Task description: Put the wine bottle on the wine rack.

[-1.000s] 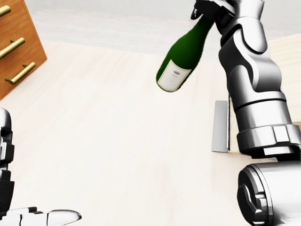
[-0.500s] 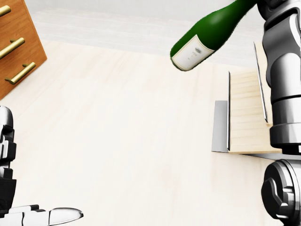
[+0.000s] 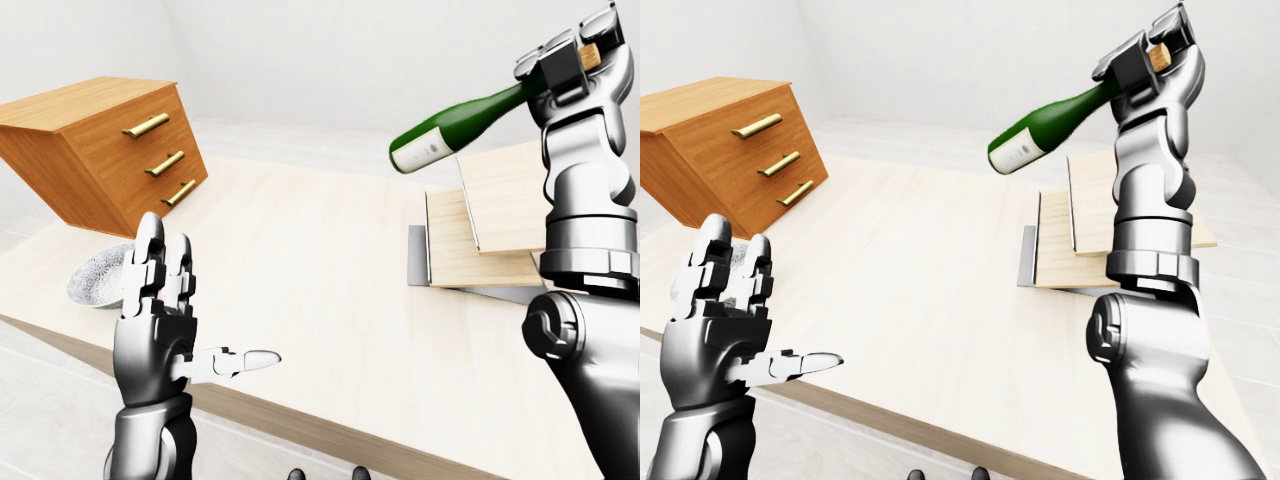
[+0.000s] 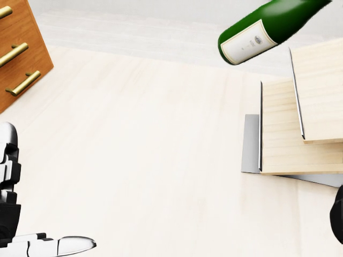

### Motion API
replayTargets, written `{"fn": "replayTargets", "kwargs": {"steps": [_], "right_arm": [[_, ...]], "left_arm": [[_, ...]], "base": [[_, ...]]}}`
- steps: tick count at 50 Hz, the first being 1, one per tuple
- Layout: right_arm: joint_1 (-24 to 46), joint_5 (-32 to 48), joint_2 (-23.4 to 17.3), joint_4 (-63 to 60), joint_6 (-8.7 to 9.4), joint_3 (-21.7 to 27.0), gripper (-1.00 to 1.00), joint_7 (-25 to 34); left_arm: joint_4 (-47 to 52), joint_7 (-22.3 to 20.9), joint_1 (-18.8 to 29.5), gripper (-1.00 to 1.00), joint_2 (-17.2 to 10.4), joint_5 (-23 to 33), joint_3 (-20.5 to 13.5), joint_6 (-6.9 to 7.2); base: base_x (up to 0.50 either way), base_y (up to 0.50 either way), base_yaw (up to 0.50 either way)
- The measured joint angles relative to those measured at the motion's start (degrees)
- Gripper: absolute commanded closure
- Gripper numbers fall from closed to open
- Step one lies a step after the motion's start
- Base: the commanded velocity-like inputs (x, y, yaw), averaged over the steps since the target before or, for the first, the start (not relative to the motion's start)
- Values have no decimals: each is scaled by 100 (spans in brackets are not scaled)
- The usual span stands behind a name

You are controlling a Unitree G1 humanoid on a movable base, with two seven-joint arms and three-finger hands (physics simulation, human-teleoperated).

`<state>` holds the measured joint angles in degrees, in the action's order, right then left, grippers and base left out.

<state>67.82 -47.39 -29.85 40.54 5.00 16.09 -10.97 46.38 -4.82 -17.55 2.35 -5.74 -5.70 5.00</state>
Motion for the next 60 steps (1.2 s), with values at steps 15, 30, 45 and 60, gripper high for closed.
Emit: {"fn": "replayTargets", "kwargs": {"steps": [15, 30, 45, 60], "right_arm": [[33, -352, -454, 553, 0, 66, 100, 106], [-93, -760, -830, 826, 0, 208, 100, 77], [-688, -1751, -1090, -229, 0, 488, 100, -510], [-1160, -2532, -1395, -765, 0, 573, 100, -818]], "left_arm": [[43, 21, 32, -100, -11, -4, 15, 0], [42, 55, 82, -100, -15, 0, 42, 0], [27, 98, 115, -100, -31, 15, 102, 0], [60, 137, 136, -100, -49, 20, 140, 0]], "base": [[0, 0, 0], [0, 0, 0], [0, 0, 0], [0, 0, 0]]}}
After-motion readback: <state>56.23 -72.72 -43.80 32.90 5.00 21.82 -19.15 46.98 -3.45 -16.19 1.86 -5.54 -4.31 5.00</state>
